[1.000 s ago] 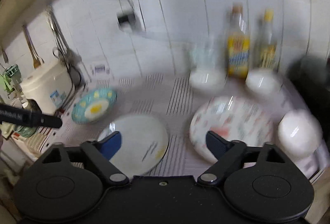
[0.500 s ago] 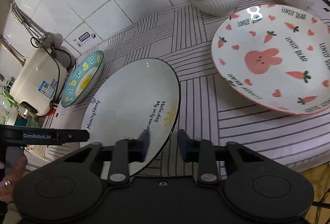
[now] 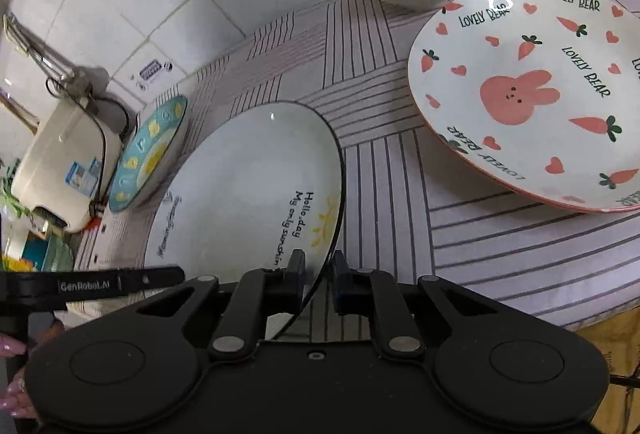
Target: Organize plates and bowls
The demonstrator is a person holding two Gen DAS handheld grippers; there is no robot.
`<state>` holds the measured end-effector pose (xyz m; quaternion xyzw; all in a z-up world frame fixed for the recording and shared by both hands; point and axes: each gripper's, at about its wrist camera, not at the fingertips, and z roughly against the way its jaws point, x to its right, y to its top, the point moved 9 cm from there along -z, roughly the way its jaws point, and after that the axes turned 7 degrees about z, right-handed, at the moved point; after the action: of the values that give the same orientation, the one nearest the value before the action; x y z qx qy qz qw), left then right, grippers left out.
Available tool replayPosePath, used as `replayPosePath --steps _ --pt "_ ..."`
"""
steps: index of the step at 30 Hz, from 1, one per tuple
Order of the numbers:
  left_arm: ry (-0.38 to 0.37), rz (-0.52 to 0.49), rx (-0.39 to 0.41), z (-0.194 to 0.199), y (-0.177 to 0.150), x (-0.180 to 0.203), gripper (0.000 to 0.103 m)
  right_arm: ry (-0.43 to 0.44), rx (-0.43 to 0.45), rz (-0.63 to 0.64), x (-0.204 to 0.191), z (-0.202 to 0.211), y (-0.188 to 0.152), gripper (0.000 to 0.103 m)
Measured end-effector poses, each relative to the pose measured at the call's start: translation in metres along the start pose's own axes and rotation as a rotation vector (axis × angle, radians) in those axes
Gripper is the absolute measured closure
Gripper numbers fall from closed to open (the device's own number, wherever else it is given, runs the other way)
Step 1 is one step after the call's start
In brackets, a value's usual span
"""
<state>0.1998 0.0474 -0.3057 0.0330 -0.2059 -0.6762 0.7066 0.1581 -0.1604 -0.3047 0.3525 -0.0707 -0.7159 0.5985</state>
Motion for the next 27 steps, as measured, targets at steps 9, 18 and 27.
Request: replayPosePath --steps 9,18,27 --pt "-0.046 -0.043 -0.112 0.005 0.007 0.004 0.072 -0.026 -0.018 0.051 -0.009 0.01 0.013 0.086" --pt "-0.061 -0.13 -0.082 0.027 0.058 0.014 0.072 -0.004 0.058 0.064 -0.02 0.018 0.053 0.085" --pt "-0.053 -0.283 -0.079 0.015 0.151 0.035 0.071 -0.018 0.142 0.061 -0.021 -0.011 0.118 0.084"
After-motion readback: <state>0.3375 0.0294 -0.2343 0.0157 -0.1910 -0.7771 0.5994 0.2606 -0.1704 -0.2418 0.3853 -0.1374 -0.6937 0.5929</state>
